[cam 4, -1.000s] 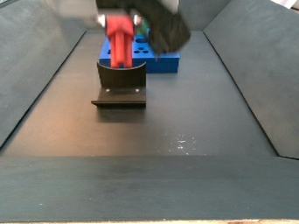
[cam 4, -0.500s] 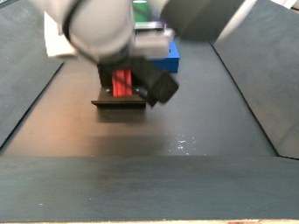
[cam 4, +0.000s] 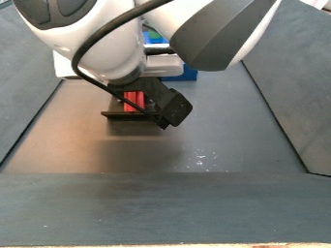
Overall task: Pick up the 3 prong object. Move up. Rotate the 3 prong object. Place the 3 prong object on the fixture. Regrasp the 3 prong object. Move to above the board. Insert the 3 prong object.
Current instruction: Place the 3 prong object on the fixture, then regrasp the 3 prong object.
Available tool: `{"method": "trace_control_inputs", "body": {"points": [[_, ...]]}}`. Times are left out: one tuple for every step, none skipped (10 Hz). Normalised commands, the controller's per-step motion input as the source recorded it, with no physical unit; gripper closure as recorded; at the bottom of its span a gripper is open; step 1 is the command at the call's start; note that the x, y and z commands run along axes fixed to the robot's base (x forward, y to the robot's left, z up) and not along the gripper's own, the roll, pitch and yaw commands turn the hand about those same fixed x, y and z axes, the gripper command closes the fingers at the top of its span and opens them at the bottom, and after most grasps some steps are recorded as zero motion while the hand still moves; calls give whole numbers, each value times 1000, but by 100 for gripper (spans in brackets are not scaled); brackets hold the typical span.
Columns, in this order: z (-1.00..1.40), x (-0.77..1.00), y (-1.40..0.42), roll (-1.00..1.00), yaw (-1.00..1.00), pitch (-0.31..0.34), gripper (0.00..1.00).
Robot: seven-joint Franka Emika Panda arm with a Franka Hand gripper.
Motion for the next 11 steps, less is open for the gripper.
{"method": "trace_control_inputs", "body": {"points": [[-382,86,183,-100,-118,-31,100],[0,0,0,0,0,0,0],[1000,0,0,-12,-34,-6,0],[1000,-5,3,-10,-31,-4,0],[1000,-21,10,0,-17,-1,0],[1000,-33,9,13,-2,-3,0],[1000,-45,11,18,5,-2,0],[842,-48,11,22,12,4,0],[655,-42,13,23,13,12,0],[532,-41,13,21,13,20,0],[209,-36,12,23,12,35,0]]}}
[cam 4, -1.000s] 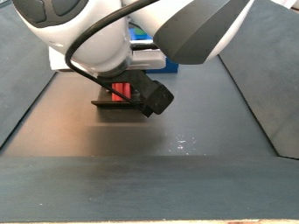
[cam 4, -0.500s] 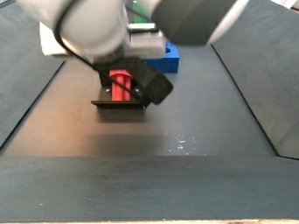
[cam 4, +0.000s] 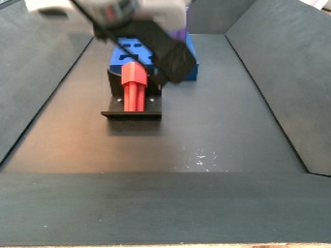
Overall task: Pick up the 3 prong object. Move up. Rotate the 3 prong object. Place the 3 prong object on the fixture. Regrasp the 3 prong object. Move to above the board. Insert the 3 prong object.
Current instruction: Regrasp the 3 prong object.
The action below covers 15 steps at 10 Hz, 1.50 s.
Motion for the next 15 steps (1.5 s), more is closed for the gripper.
{"method": "trace_control_inputs", "body": {"points": [[770,-104,-742,1000,22,53,0],[681,-86,-711,1000,21,52,0],[565,-94,-589,1000,21,44,0],[305,-98,-373,1000,20,34,0],[166,-81,-262,1000,20,32,0],[48,-27,-87,1000,20,32,0],[41,-8,-45,1000,20,36,0],[20,-7,-37,1000,20,33,0],[14,-17,-31,1000,21,29,0],[16,-26,-28,1000,21,25,0],[7,-27,-27,1000,22,20,0],[-2,-22,-25,1000,23,15,0],[-1,-18,-22,1000,24,10,0],[-2,-13,-22,1000,25,5,0],[-2,-15,-21,1000,27,4,0]]}}
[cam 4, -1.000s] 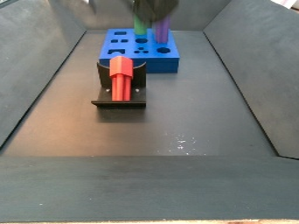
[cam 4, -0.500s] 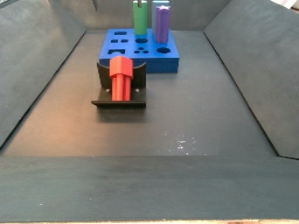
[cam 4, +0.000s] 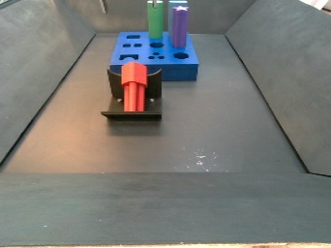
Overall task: Pick up the 3 prong object. Move up. Rotate the 3 prong object. Place the 3 prong object on the fixture. Regrasp the 3 prong object. Move to above the board. Insert the 3 prong object.
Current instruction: Regrasp the 3 prong object.
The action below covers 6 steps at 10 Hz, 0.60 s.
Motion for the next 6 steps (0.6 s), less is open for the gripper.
{"method": "trace_control_inputs", "body": {"points": [[1,-14,-20,1000,28,5,0],[8,-8,-18,1000,29,9,0],[9,4,-19,1000,32,16,0],[-2,19,-22,1000,34,20,0],[-12,28,-23,1000,35,25,0],[-17,46,-25,1000,40,37,0]]}}
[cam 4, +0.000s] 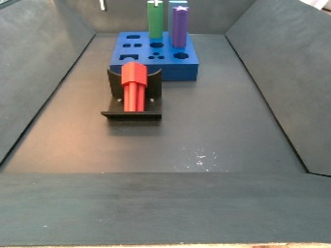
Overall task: Pick up the 3 prong object. Move up. Rotate the 3 prong object. Place the 3 prong object on the fixture. Regrasp the 3 prong object. Move to above the board. Insert the 3 prong object.
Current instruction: Regrasp the 3 prong object.
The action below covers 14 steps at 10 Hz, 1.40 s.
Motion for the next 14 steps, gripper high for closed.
{"method": "trace_control_inputs", "body": {"points": [[-17,57,-27,1000,44,48,0],[-15,74,-30,1000,52,67,0],[-16,84,-31,1000,57,78,0],[-21,104,-37,1000,76,115,0],[-24,111,-39,1000,88,134,0],[-26,116,-42,1000,111,163,0],[-24,117,-44,943,151,190,0],[-25,117,-48,711,178,169,0],[-27,118,-48,596,186,155,0],[-27,117,-48,372,201,127,0],[-14,109,-36,259,204,101,0],[-14,98,-35,204,204,63,0],[-1000,38,70,251,166,151,0],[-1000,45,70,240,158,130,0]]}}
